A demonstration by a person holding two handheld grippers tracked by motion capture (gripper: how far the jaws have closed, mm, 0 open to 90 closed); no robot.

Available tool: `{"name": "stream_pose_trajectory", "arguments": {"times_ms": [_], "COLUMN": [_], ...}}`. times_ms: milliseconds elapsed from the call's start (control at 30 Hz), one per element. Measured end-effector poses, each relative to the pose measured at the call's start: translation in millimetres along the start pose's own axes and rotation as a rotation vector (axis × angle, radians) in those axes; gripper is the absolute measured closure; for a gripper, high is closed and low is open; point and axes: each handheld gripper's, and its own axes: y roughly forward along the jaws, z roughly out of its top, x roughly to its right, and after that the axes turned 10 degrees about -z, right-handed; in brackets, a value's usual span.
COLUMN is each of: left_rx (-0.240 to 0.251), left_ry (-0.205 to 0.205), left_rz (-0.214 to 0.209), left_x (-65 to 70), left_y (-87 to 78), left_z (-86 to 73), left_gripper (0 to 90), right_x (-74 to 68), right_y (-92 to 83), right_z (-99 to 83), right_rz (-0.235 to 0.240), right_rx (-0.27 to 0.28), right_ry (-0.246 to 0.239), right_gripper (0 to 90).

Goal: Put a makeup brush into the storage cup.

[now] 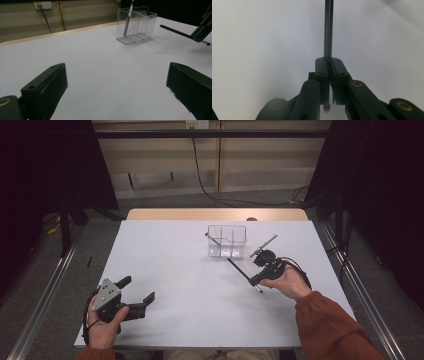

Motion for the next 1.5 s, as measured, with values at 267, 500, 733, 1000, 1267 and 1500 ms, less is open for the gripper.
{"name": "stream_pose_trajectory", "arguments": {"times_ms": [267, 500, 733, 1000, 1267, 1500], "left_rx": [0.002, 0.001, 0.002, 0.005, 0.003, 0.008], "left_ry": [-0.001, -0.003, -0.008, -0.011, -0.011, -0.008], "left_rz": [0.001, 0.004, 0.008, 0.008, 0.008, 0.004], "left_x": [0.1, -0.4, -0.6, -0.5, -0.7, -0.2], "left_y": [0.1, 0.2, -0.1, -0.4, -0.2, -1.0], "left_z": [0.0, -0.3, -0.4, -0.4, -0.4, -0.3], "left_gripper": [3.6, 3.5, 3.5, 3.5, 3.4, 3.4], "right_x": [1.7, 1.8, 5.6, 7.1, 4.5, -2.6], "right_y": [-4.7, -11.9, -16.3, -20.8, -26.1, -36.2], "right_z": [-8.0, -10.8, -12.8, -13.5, -15.7, -20.8], "right_rz": [0.026, 0.036, 0.045, 0.053, 0.064, 0.064], "right_rx": [0.085, 0.177, 0.283, 0.374, 0.473, 0.514], "right_ry": [0.010, 0.012, 0.015, 0.014, -0.019, -0.072], "right_gripper": [84.6, 84.6, 84.6, 84.6, 84.6, 84.6]}}
